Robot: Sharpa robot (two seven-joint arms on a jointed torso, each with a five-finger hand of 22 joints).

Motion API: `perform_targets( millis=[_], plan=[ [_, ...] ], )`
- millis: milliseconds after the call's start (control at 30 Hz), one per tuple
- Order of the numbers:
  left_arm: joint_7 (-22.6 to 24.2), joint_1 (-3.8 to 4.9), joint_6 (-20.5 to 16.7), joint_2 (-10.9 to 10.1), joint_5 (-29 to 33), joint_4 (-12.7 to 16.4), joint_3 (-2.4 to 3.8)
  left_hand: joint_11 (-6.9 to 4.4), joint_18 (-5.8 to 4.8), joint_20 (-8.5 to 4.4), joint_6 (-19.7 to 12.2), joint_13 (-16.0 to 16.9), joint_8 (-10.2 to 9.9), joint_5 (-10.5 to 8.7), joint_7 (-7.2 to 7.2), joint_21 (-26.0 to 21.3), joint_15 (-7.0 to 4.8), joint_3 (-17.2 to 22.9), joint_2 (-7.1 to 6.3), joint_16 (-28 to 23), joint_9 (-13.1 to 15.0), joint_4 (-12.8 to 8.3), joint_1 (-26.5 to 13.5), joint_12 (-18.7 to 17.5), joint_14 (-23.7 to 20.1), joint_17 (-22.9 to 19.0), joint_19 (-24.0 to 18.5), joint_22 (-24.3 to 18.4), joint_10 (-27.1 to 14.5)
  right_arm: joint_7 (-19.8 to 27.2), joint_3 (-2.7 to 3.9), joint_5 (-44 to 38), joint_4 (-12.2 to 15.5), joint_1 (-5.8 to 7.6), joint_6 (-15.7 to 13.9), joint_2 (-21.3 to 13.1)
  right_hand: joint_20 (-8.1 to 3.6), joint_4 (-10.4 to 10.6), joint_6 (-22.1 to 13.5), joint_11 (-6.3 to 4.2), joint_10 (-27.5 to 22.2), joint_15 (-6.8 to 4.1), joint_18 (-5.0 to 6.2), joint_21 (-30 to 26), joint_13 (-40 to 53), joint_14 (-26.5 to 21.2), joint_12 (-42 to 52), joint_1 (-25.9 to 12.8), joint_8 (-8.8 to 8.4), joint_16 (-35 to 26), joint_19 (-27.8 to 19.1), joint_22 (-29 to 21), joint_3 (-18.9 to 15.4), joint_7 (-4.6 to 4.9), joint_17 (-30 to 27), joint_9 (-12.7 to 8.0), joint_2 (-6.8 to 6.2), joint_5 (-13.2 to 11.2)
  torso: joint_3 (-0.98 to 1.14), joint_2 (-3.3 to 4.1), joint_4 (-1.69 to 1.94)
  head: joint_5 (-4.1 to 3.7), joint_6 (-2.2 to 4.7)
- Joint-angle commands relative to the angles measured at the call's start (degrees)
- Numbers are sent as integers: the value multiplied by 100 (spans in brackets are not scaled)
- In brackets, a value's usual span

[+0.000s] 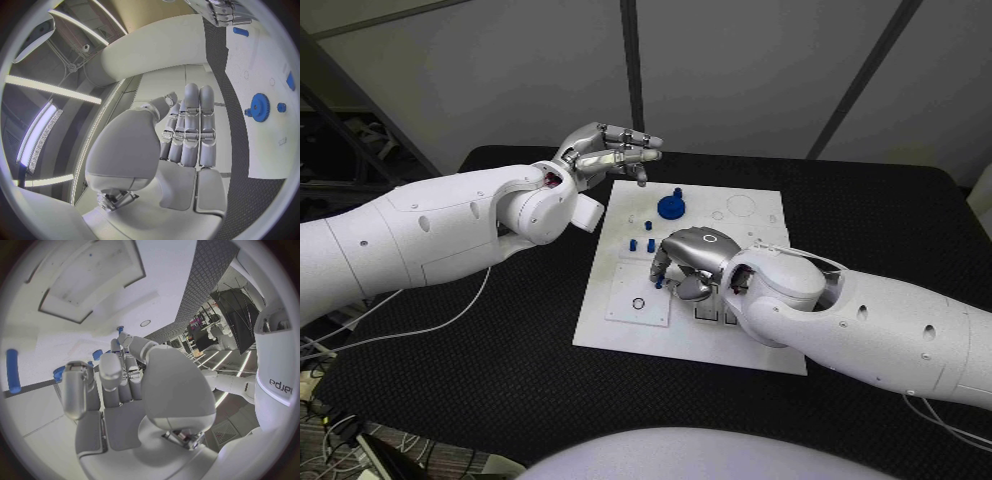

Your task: Assemble the parts on the task board

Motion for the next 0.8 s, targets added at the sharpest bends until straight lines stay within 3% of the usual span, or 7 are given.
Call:
perform_targets(
  millis=[33,367,800],
  plan=[
    [17,8,72,2,29,-2,6,16,-69,10,-17,-5,-28,-35,19,-9,36,-35,48,-19,-9,-6,-5,13,12,-7,-46,-9,-41,-29,0,-131,-5,5,29,6,-15,1,-32,-23,18,-10,-33,35,5,39,40,-37,-32,41,220,875,29,16,10,-8,7,20,1,2,-2,-1,-12],
    [7,8,75,4,29,-36,6,16,-69,10,-17,-5,-28,-35,19,-9,36,-35,48,-19,-9,-6,-5,13,12,-7,-46,-9,-41,-29,1,-186,14,5,34,-25,-15,1,-32,-23,18,-10,-37,46,3,39,42,-40,-31,40,227,887,34,16,7,-7,10,20,-1,-3,-3,6,-20],
    [1,7,77,17,29,-44,6,16,-69,10,-17,-5,-28,-35,19,-9,36,-35,48,-19,-9,-6,-5,13,12,-7,-46,-9,-41,-114,0,-253,0,6,254,70,-13,4,-23,-23,18,-12,-37,48,-1,39,46,-77,-23,48,227,890,28,16,5,-4,-1,9,-6,1,3,-9,-28]
  ],
)
